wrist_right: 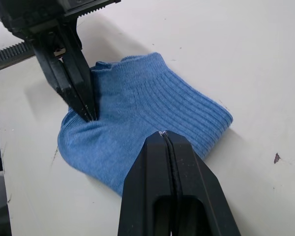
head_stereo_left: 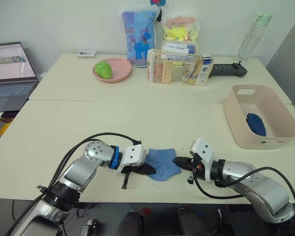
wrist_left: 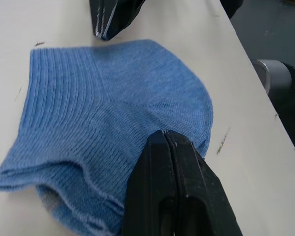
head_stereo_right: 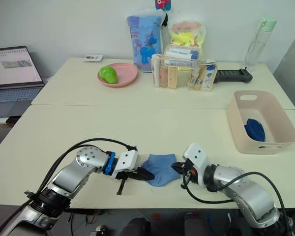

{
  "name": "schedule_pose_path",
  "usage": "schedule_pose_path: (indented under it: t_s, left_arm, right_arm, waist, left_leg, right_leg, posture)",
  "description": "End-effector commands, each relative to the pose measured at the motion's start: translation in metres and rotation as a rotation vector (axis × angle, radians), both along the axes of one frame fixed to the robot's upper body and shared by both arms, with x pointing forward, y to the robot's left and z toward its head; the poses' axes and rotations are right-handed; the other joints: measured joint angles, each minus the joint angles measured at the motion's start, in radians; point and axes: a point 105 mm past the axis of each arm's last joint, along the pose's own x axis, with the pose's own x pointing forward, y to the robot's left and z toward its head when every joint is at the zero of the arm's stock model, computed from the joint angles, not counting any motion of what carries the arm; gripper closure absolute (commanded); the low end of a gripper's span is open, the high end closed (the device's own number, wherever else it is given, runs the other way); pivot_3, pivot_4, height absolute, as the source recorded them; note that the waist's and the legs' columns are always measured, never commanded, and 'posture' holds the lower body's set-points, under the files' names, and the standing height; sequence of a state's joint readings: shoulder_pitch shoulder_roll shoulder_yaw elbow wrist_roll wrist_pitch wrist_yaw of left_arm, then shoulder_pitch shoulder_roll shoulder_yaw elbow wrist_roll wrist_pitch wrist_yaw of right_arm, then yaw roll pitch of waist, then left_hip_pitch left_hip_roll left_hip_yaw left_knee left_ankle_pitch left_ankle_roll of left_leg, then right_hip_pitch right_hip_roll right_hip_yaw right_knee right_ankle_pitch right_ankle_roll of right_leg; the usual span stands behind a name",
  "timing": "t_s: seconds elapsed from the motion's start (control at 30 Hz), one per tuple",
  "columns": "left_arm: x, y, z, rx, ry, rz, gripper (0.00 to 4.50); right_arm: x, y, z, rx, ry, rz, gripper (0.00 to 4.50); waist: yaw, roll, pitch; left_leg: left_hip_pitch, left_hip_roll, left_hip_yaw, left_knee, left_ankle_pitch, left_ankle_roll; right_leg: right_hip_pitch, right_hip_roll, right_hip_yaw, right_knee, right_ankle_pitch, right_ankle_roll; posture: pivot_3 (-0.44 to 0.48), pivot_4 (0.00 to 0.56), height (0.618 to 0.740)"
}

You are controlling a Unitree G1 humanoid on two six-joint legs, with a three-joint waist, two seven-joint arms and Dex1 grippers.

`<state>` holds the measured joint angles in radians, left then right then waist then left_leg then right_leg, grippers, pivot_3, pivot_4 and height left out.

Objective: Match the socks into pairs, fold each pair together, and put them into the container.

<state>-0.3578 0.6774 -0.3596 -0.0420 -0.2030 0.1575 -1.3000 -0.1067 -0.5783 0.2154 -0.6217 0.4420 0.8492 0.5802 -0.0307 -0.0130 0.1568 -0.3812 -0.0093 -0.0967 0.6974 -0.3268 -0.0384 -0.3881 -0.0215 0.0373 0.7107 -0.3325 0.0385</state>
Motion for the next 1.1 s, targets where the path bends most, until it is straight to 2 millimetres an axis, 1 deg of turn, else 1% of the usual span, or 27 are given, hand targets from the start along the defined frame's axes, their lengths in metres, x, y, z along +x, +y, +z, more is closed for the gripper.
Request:
schedule_pose_path:
  t_s: [0.03, 0.17, 0.23, 0.3, 0.4, 0.43, 0.5, 0.57, 0.63, 0.67, 0.73, 0.8, 0.83, 0.97, 1.03, 1.1]
  left_arm:
    - [-0.004, 0.0, 0.029, -0.073, 0.006, -0.005, 4.5]
    - [-0.008, -0.007, 0.048, -0.12, 0.002, -0.017, 4.5]
    - [-0.007, -0.008, 0.052, -0.126, -0.004, -0.012, 4.5]
    - [-0.001, -0.006, 0.042, -0.093, -0.016, 0.015, 4.5]
    - [0.006, 0.002, 0.021, -0.036, -0.019, 0.042, 4.5]
    - [0.011, 0.008, 0.01, 0.002, -0.039, 0.055, 4.5]
    - [0.019, 0.018, -0.01, 0.069, -0.084, 0.068, 4.5]
    - [0.022, 0.016, -0.012, 0.032, -0.052, 0.115, 4.5]
    - [0.011, 0.018, -0.017, 0.045, -0.022, 0.082, 4.5]
    - [0.006, 0.02, -0.019, 0.059, -0.012, 0.063, 4.5]
    - [0.0, 0.023, -0.021, 0.074, -0.002, 0.048, 4.5]
    - [-0.003, 0.027, -0.022, 0.083, -0.003, 0.044, 4.5]
    - [-0.004, 0.028, -0.021, 0.084, -0.002, 0.046, 4.5]
    - [-0.004, 0.028, -0.019, 0.083, -0.01, 0.06, 4.5]
    - [-0.003, 0.028, -0.019, 0.083, -0.012, 0.063, 4.5]
    - [-0.002, 0.028, -0.018, 0.083, -0.015, 0.068, 4.5]
  right_arm:
    - [0.001, -0.004, 0.016, 0.026, -0.041, -0.021, 4.48]
    - [0.004, -0.006, 0.018, 0.073, 0.004, -0.071, 4.48]
    - [0.007, -0.007, 0.019, 0.088, 0.016, -0.098, 4.48]
    - [0.017, -0.013, 0.019, 0.021, -0.052, -0.186, 4.48]
    - [0.022, -0.014, 0.014, -0.007, -0.036, -0.211, 4.48]
    - [0.019, -0.012, 0.012, 0.013, 0.011, -0.193, 4.32]
    - [0.013, -0.008, 0.016, 0.081, 0.087, -0.127, 3.89]
    - [0.016, -0.011, 0.017, 0.113, 0.144, -0.159, 3.23]
    - [0.012, -0.013, 0.012, 0.092, 0.203, -0.152, 2.5]
    - [0.01, -0.012, 0.01, 0.095, 0.231, -0.148, 2.22]
    - [0.009, -0.011, 0.008, 0.116, 0.276, -0.159, 1.44]
    - [0.009, -0.007, 0.003, 0.169, 0.359, -0.18, 0.69]
    - [0.009, -0.005, -0.001, 0.18, 0.397, -0.189, 0.4]
    - [0.01, 0.005, -0.017, 0.189, 0.493, -0.207, 0.4]
    - [0.01, 0.008, -0.02, 0.191, 0.517, -0.201, 0.4]
    - [0.009, 0.016, -0.023, 0.201, 0.542, -0.179, 0.4]
  waist:
    - [0.0, 0.0, 0.0]
    - [-0.001, 0.0, 0.0]
    - [-0.001, 0.0, 0.0]
    - [-0.001, 0.0, 0.0]
    - [-0.002, 0.0, 0.0]
    - [-0.002, 0.0, 0.0]
    - [-0.002, 0.0, 0.0]
    - [0.0, 0.0, 0.0]
    - [0.0, 0.0, 0.0]
    - [-0.001, 0.0, 0.0]
    - [-0.001, 0.0, 0.0]
    - [-0.004, 0.001, -0.001]
    - [-0.006, 0.002, -0.001]
    - [-0.009, 0.002, -0.002]
    - [-0.011, 0.002, -0.003]
    - [-0.014, 0.003, -0.004]
  left_leg:
    - [0.0, 0.0, 0.0, 0.0, 0.0, 0.0]
    - [0.0, 0.0, 0.0, 0.0, 0.0, 0.0]
    - [0.0, 0.0, 0.0, 0.0, 0.0, 0.0]
    - [0.0, 0.0, 0.0, 0.0, 0.0, 0.0]
    - [0.001, 0.0, 0.001, 0.0, 0.0, 0.0]
    - [0.001, 0.0, 0.0, 0.0, 0.0, 0.0]
    - [0.001, 0.0, 0.0, 0.0, 0.0, 0.0]
    - [0.0, 0.0, 0.0, 0.0, 0.0, 0.0]
    - [0.001, -0.001, 0.0, 0.0, 0.0, 0.0]
    - [0.001, -0.001, 0.0, 0.0, 0.0, 0.0]
    - [0.001, 0.0, 0.0, 0.0, 0.0, 0.0]
    - [0.001, 0.0, 0.0, -0.001, 0.0, 0.0]
    - [0.001, 0.001, 0.0, -0.001, 0.0, 0.0]
    - [0.002, 0.001, 0.0, -0.001, 0.0, 0.0]
    - [0.003, 0.001, 0.0, -0.001, 0.0, 0.0]
    - [0.003, 0.001, 0.001, -0.001, 0.0, 0.0]
  right_leg:
    - [0.0, 0.0, 0.0, 0.0, 0.0, 0.0]
    - [0.0, 0.0, 0.0, 0.0, 0.0, 0.0]
    - [0.0, 0.0, 0.0, 0.0, 0.0, 0.0]
    - [0.0, 0.0, 0.0, 0.0, 0.0, 0.0]
    - [0.0, 0.0, 0.001, 0.001, 0.0, 0.0]
    - [0.0, 0.0, 0.0, 0.001, 0.0, 0.0]
    - [0.0, 0.001, 0.0, 0.001, 0.0, 0.0]
    - [0.0, 0.0, 0.0, 0.0, 0.0, 0.0]
    - [0.001, -0.001, 0.0, 0.0, 0.0, 0.0]
    - [0.001, -0.001, 0.0, 0.0, 0.0, 0.0]
    - [0.001, -0.001, 0.0, 0.0, 0.0, 0.0]
    - [0.0, 0.0, 0.0, 0.0, 0.0, 0.0]
    - [0.0, 0.0, 0.0, 0.001, 0.0, 0.0]
    - [0.0, 0.001, 0.001, 0.001, 0.0, 0.0]
    - [0.001, 0.001, 0.001, 0.001, 0.0, 0.0]
    - [0.001, 0.001, 0.001, 0.002, 0.0, 0.0]
  posture:
    - [0.0, 0.15, 0.703]
    - [0.0, 0.15, 0.703]
    - [0.0, 0.15, 0.703]
    - [0.0, 0.15, 0.703]
    - [0.0, 0.15, 0.703]
    - [0.0, 0.15, 0.703]
    - [0.0, 0.15, 0.703]
    - [0.0, 0.15, 0.703]
    - [0.0, 0.15, 0.703]
    - [0.0, 0.15, 0.703]
    - [0.0, 0.15, 0.703]
    - [0.0, 0.15, 0.703]
    - [0.0, 0.15, 0.703]
    - [0.0, 0.15, 0.703]
    - [0.0, 0.15, 0.703]
    - [0.0, 0.15, 0.703]
